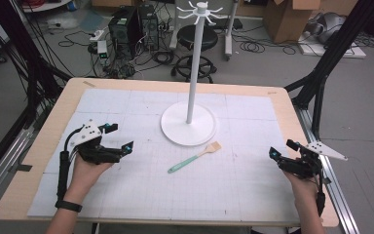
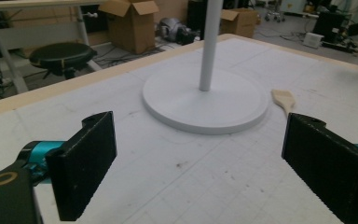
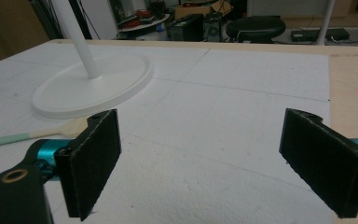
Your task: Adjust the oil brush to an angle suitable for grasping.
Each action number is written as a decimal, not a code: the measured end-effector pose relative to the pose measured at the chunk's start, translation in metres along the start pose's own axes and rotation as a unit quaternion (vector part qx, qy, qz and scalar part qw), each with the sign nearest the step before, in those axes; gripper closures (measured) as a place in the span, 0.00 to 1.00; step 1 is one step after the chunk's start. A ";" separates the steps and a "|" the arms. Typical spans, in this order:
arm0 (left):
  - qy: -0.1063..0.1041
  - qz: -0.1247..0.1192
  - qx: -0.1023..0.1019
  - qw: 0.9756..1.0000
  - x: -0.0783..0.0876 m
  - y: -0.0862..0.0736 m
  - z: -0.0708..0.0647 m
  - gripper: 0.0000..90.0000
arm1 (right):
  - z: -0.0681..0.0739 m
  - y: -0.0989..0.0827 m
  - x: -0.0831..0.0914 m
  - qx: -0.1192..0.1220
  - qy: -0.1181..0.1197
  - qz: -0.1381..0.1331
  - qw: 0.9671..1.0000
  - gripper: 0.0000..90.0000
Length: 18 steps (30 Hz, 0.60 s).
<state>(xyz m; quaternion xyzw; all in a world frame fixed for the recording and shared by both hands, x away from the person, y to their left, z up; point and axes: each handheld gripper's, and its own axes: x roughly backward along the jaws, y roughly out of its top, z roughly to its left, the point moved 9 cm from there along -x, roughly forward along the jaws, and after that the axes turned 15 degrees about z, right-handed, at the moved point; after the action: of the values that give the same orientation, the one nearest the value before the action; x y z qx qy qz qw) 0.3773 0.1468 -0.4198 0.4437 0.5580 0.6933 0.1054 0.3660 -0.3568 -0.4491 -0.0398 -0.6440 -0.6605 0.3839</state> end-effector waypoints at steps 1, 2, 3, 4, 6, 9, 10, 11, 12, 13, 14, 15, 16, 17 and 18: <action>-0.003 0.003 -0.003 1.000 -0.003 0.001 -0.003 0.12 | 0.000 0.000 0.000 0.001 0.001 -0.001 1.000 0.13; -0.007 0.006 -0.004 1.000 -0.006 0.003 -0.006 0.12 | 0.001 -0.001 0.000 -0.005 0.001 0.003 1.000 0.13; -0.015 0.008 -0.002 1.000 -0.008 0.004 -0.010 0.12 | 0.000 0.000 0.000 0.000 0.001 -0.001 1.000 0.13; -0.019 0.010 -0.001 1.000 -0.011 0.005 -0.012 0.12 | 0.000 0.000 0.000 -0.002 0.001 0.000 1.000 0.13; -0.030 0.011 -0.002 0.999 -0.016 0.009 -0.018 0.12 | 0.000 0.000 -0.001 -0.001 0.001 0.001 1.000 0.13; -0.038 0.012 -0.007 0.999 -0.023 0.015 -0.025 0.12 | 0.000 0.000 -0.001 0.002 0.001 -0.001 1.000 0.13; -0.043 0.014 -0.009 0.999 -0.029 0.018 -0.030 0.12 | 0.000 0.000 -0.001 0.001 0.000 0.001 1.000 0.13; -0.043 0.014 -0.009 0.999 -0.029 0.018 -0.030 0.12 | 0.000 0.000 -0.001 0.001 0.000 0.001 1.000 0.13; -0.047 0.014 -0.008 0.999 -0.032 0.019 -0.032 0.12 | 0.001 -0.001 -0.002 0.000 0.000 0.003 1.000 0.13; -0.049 0.015 -0.009 0.999 -0.034 0.019 -0.034 0.12 | 0.000 0.000 -0.002 0.002 -0.001 0.002 1.000 0.13; -0.050 0.018 -0.013 0.999 -0.037 0.019 -0.035 0.12 | 0.001 -0.001 -0.002 0.001 0.000 0.003 1.000 0.13; -0.053 0.019 -0.012 0.998 -0.038 0.020 -0.037 0.12 | 0.001 0.000 -0.002 0.002 0.000 0.001 1.000 0.13; -0.053 0.021 -0.014 0.998 -0.040 0.020 -0.037 0.12 | 0.001 0.000 -0.002 0.001 -0.001 0.001 1.000 0.13; -0.053 0.022 -0.014 0.998 -0.040 0.020 -0.038 0.12 | 0.001 0.000 -0.002 0.001 -0.001 0.001 1.000 0.13; -0.054 0.022 -0.013 0.998 -0.041 0.020 -0.038 0.12 | 0.001 0.000 -0.002 0.000 0.000 0.002 1.000 0.13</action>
<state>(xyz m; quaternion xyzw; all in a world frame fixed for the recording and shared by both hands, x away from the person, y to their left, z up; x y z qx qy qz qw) 0.3802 0.0875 -0.4220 0.4911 0.5327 0.6777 0.1256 0.3671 -0.3553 -0.4504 -0.0408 -0.6439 -0.6595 0.3856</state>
